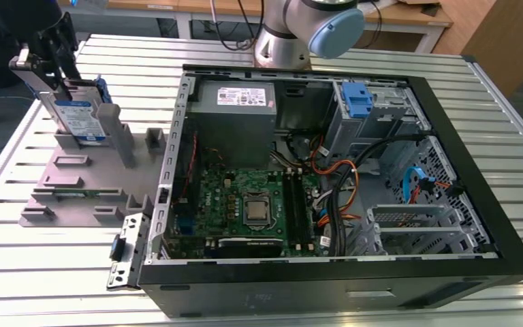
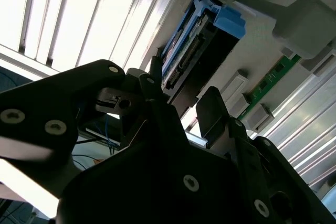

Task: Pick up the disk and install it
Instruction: 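Pick up the disk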

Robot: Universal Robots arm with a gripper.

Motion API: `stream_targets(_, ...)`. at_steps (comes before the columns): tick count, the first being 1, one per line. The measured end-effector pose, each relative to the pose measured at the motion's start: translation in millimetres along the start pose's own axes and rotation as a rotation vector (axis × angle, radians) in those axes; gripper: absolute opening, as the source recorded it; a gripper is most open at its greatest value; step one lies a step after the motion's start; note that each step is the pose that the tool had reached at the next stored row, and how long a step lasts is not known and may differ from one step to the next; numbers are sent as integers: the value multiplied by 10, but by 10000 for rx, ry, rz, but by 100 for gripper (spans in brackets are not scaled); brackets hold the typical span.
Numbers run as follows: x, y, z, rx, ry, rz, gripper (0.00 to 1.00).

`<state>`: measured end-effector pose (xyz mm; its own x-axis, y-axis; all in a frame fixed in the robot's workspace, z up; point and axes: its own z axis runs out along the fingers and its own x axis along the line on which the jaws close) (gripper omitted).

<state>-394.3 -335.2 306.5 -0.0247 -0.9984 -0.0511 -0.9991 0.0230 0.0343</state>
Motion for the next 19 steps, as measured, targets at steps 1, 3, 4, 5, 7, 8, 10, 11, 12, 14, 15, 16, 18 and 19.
stream_targets(1, 0, 0, 4, 2, -1, 0, 53)
stream_targets(3, 0, -1, 8, 1, -1, 0, 53)
stream_targets(4, 0, 0, 8, 1, -1, 0, 53)
stream_targets(5, 0, -1, 8, 1, -1, 0, 53)
stream_targets(7, 0, 0, 8, 2, -1, 0, 53)
stream_targets(8, 0, -1, 8, 1, -1, 0, 53)
stream_targets(10, 0, 0, 8, 2, -1, 0, 53)
stream_targets(11, 0, 0, 9, 2, -1, 0, 53)
stream_targets(12, 0, 0, 9, 2, -1, 0, 53)
stream_targets(14, 1, 0, 11, 3, -89, -3, 53)
stream_targets(15, 1, 0, 10, 2, -118, -4, 53)
stream_targets(16, 0, 0, 10, 1, -122, -3, 53)
stream_targets(18, 1, -1, 9, -2, -129, -4, 53)
stream_targets(19, 1, -1, 9, -2, -129, -4, 53)
